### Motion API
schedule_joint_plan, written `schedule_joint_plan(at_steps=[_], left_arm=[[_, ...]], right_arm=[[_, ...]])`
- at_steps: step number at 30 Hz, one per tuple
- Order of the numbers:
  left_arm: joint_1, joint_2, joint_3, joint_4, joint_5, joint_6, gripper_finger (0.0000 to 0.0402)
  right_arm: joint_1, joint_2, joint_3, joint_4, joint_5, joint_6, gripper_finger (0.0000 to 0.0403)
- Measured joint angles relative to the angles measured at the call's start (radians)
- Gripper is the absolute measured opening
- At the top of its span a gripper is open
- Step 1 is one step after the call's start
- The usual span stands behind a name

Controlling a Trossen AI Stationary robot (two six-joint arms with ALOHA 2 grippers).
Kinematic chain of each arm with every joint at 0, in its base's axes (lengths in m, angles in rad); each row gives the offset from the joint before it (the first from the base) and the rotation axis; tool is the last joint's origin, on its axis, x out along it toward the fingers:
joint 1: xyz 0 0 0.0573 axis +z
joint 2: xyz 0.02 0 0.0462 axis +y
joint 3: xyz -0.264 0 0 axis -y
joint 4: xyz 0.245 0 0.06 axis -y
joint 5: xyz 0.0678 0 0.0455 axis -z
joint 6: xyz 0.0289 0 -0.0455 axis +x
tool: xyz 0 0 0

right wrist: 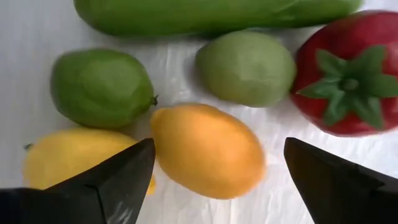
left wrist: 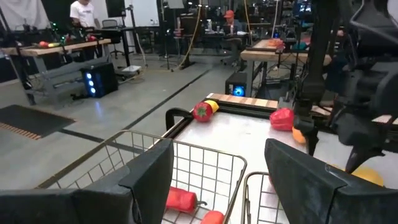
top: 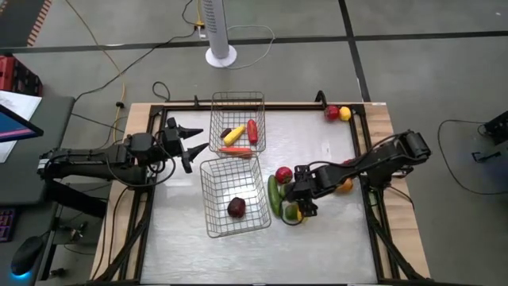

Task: Sort produce into baskets
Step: Put the bottom left yellow lemon into the bottom basket

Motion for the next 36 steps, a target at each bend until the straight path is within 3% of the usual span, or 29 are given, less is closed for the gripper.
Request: schedule_joint_plan(at_steps=[10, 20, 25, 31, 36], left_arm=[[0.000, 0.000, 0.000, -0.002, 0.000, -0.010, 0.0239], [0.000, 0.000, 0.000, -0.001, 0.000, -0.011, 0.0239], [0.000, 0.000, 0.000, -0.001, 0.000, -0.011, 0.0239], [0.000, 0.000, 0.000, 0.004, 0.000, -0.011, 0.0239], [0.000, 0.000, 0.005, 0.001, -0.018, -0.011, 0.0239]], right_arm=[[-0.019, 0.064, -0.004, 0.004, -0.027, -0.053, 0.0380], [-0.083, 0.063, -0.010, 0.007, -0.026, -0.059, 0.0299], [-0.091, 0.057, -0.003, -0.049, -0.025, -0.080, 0.0297], [-0.109, 0.053, 0.138, -0.343, 0.062, -0.069, 0.0298], [-0.090, 0.053, 0.324, -0.346, 0.040, -0.091, 0.0299]])
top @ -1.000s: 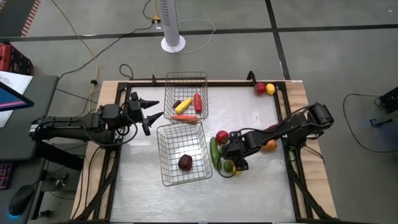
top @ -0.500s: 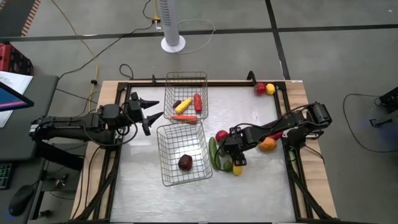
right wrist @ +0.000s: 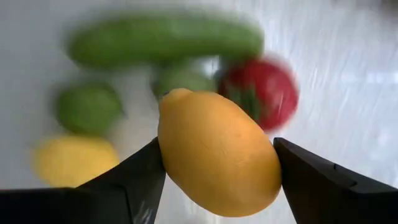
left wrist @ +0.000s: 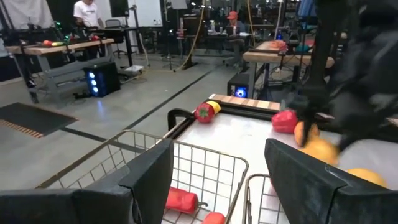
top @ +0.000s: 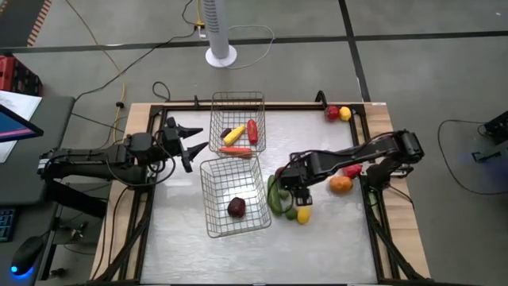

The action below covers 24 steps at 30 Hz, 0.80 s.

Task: Sort produce into baskets
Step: Put the bottom left yellow lemon into the bottom basket

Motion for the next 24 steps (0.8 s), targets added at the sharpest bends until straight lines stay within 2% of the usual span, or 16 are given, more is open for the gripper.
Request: schedule_joint_plan(at_steps=[3, 6, 12, 15, 24], left_arm=[[0.000, -0.001, 0.001, 0.000, -0.003, -0.009, 0.0239], [0.000, 0.000, 0.001, -0.005, -0.003, -0.009, 0.0239], [0.000, 0.000, 0.001, -0.005, 0.000, -0.021, 0.0239], [0.000, 0.000, 0.001, -0.005, 0.011, -0.023, 0.0239], [0.000, 0.000, 0.001, -0.003, 0.020, -0.024, 0.0239]], right_arm=[[0.020, -0.002, 0.087, 0.056, -0.004, -0.038, 0.0300], [0.036, -0.002, 0.135, 0.191, -0.018, -0.076, 0.0300], [0.053, 0.008, 0.137, 0.511, -0.103, -0.121, 0.0301], [0.051, 0.019, 0.137, 0.596, -0.131, -0.123, 0.0305], [0.008, 0.026, 0.136, 0.591, -0.169, -0.115, 0.0372]])
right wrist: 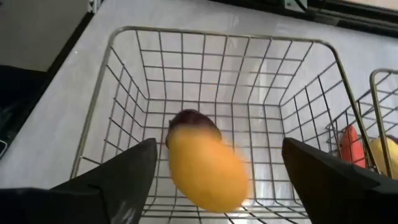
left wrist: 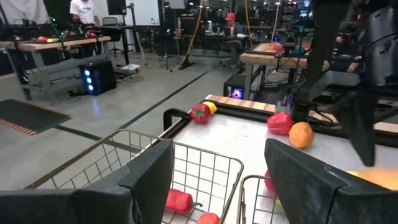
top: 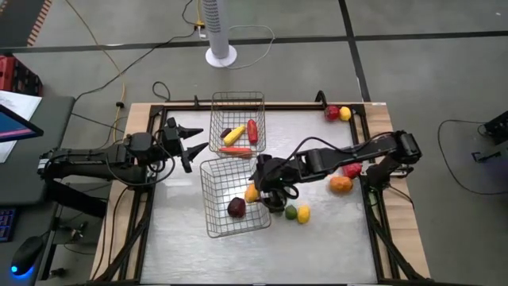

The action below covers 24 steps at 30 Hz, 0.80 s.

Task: Sort produce into baskets
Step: Put the bottom left yellow lemon into the bottom basket, then put the top green lime into the bottom basket

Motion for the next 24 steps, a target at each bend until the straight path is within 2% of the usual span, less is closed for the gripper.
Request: schedule_joint_plan(at_steps=[6, 13, 24], left_arm=[[0.000, 0.000, 0.000, 0.000, 0.000, -0.001, 0.0239], [0.000, 0.000, 0.000, 0.000, 0.001, -0.001, 0.0239], [0.000, 0.000, 0.000, 0.000, 0.001, -0.002, 0.0239]], right_arm=[[0.001, 0.000, 0.000, -0.032, 0.000, 0.011, 0.0392], [0.003, -0.011, 0.000, -0.100, 0.051, 0.021, 0.0389], [0.003, -0.012, 0.001, -0.117, 0.055, 0.030, 0.0389]])
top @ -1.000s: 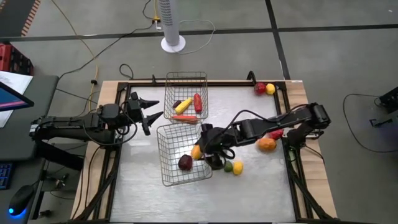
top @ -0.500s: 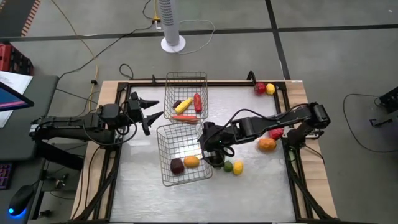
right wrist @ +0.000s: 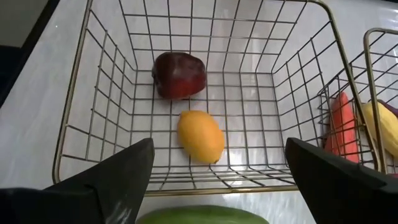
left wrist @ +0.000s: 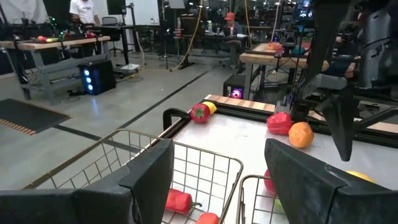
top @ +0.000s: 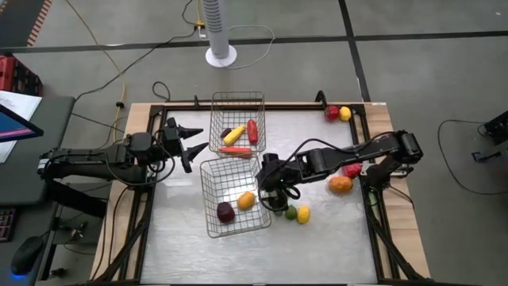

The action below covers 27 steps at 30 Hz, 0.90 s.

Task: Sort produce into baskets
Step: Put the top green lime into the bottom basket

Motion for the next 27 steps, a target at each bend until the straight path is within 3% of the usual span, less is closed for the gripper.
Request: schedule_joint_plan(at_steps=[13, 19, 27], left_arm=[[0.000, 0.000, 0.000, 0.000, 0.000, 0.000, 0.0239], [0.000, 0.000, 0.000, 0.000, 0.000, 0.000, 0.0239], [0.000, 0.000, 0.000, -0.002, 0.017, 0.000, 0.0239]], right_arm=[[0.000, 0.000, 0.000, -0.031, 0.018, 0.018, 0.0388], [-0.009, 0.000, 0.057, -0.217, 0.099, 0.051, 0.0388], [-0.027, -0.023, 0.032, -0.354, 0.105, 0.135, 0.0388]])
